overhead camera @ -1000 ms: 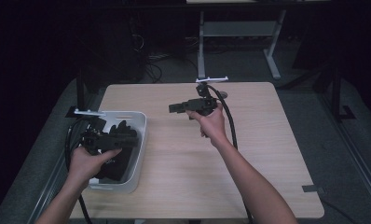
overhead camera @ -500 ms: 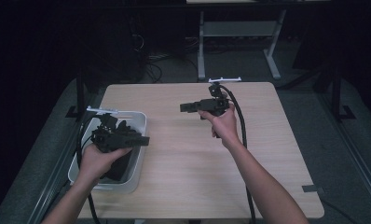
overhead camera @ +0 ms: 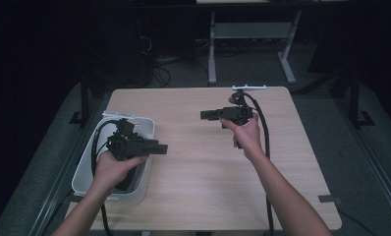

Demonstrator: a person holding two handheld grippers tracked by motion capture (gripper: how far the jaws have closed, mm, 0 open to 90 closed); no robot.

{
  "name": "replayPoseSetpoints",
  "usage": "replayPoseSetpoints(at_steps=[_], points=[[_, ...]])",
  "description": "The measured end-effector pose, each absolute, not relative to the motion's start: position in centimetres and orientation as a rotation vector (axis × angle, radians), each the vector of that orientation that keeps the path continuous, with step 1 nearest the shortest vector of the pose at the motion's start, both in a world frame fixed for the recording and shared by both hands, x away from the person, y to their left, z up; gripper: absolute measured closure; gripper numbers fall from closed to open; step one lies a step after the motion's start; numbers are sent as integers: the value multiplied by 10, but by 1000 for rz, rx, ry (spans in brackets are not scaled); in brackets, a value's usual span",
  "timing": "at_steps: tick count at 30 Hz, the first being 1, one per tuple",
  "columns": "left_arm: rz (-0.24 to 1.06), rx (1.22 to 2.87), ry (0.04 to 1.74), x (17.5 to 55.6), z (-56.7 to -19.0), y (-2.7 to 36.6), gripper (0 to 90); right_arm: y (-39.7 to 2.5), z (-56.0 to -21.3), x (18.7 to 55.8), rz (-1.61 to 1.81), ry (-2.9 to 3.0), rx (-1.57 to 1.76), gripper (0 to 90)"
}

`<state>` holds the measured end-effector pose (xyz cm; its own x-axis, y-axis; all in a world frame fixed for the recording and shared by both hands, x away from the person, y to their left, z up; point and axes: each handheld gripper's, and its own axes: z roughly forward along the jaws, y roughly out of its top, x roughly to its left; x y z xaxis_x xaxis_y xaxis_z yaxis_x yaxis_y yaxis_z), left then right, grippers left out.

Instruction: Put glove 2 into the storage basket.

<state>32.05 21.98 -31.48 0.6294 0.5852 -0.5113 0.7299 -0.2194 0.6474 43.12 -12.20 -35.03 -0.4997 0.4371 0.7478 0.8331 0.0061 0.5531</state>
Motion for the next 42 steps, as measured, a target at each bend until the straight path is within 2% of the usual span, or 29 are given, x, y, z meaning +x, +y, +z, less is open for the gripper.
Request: replayPoseSetpoints(at_steps=[42], points=[[-254, 1977, 917, 319, -330, 156, 343, -204, -367, 409, -1530, -1840, -1444, 394]])
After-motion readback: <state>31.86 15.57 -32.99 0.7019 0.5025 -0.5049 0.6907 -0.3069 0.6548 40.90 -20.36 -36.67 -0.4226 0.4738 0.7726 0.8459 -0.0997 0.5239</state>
